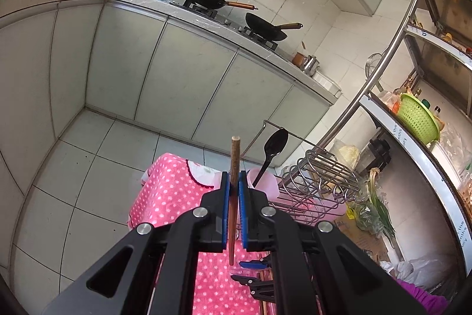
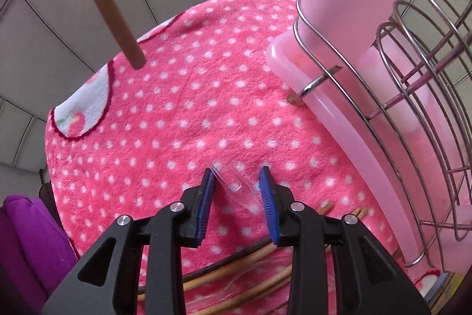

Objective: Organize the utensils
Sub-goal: 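Grasp the clear plastic fork with the right tool while the left tool holds the chopstick, then drop the chopstick into the pink cup with the left tool while the right tool carries the fork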

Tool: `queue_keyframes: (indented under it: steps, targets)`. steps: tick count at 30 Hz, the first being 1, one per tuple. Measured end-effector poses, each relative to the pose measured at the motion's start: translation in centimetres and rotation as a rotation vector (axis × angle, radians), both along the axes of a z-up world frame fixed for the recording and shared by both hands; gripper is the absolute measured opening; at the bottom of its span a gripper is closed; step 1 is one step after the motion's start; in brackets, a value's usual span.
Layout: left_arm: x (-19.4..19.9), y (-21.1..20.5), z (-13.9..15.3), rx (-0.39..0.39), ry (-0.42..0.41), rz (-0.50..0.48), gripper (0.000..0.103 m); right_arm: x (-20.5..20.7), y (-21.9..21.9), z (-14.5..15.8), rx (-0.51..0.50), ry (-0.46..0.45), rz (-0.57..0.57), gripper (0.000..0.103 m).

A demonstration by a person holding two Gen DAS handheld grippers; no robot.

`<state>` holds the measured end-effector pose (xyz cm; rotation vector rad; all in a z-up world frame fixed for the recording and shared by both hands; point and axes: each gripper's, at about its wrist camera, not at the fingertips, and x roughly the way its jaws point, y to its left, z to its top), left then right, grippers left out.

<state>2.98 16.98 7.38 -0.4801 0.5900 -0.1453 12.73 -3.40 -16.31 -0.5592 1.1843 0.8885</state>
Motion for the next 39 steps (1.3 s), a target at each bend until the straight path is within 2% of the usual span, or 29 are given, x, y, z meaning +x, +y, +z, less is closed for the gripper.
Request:
queue_keyframes:
  steps: [2,4,5,13,19,25,32,36,39]
  targets:
    - [0.1,-0.1,-0.1,-0.003,0.003,-0.001,0.005,0.0,-0.9,0.4,0.011,-0.013,-0.002,0.022]
    - [0.0,-0.4,0.0,-0.002,0.003,-0.004,0.005,-0.4,-1.6,1.0,0.036,-0.024,-0.014,0.007]
    - [0.0,-0.6,0.0,0.002,0.003,-0.007,0.005,-0.9,-2.1,1.5,0.06,-0.032,-0.029,0.005]
    - [-0.8,-1.6,1.4,0.023,-0.026,-0.021,0.005,-3.3,-6.5,5.7,0.25,-0.087,-0.156,0.004]
    - [-1.4,-2.6,2.9,0.045,-0.053,-0.034,0.005,-5.2,-11.2,11.3,0.489,-0.146,-0.278,0.004]
    - [-1.8,-3.3,5.2,0.061,-0.092,-0.036,0.005,-7.0,-16.4,17.4,0.713,-0.291,-0.382,0.004]
    - [-0.9,-4.6,9.2,0.11,-0.169,-0.027,0.005,-7.0,-23.5,24.4,0.946,-0.55,-0.536,0.004]
    - [0.8,-5.4,10.9,0.128,-0.197,-0.017,0.005,-5.0,-26.1,25.8,1.027,-0.688,-0.623,0.004]
    - [2.3,-5.9,11.7,0.142,-0.208,-0.01,0.005,-2.6,-27.1,25.7,1.074,-0.742,-0.669,0.004]
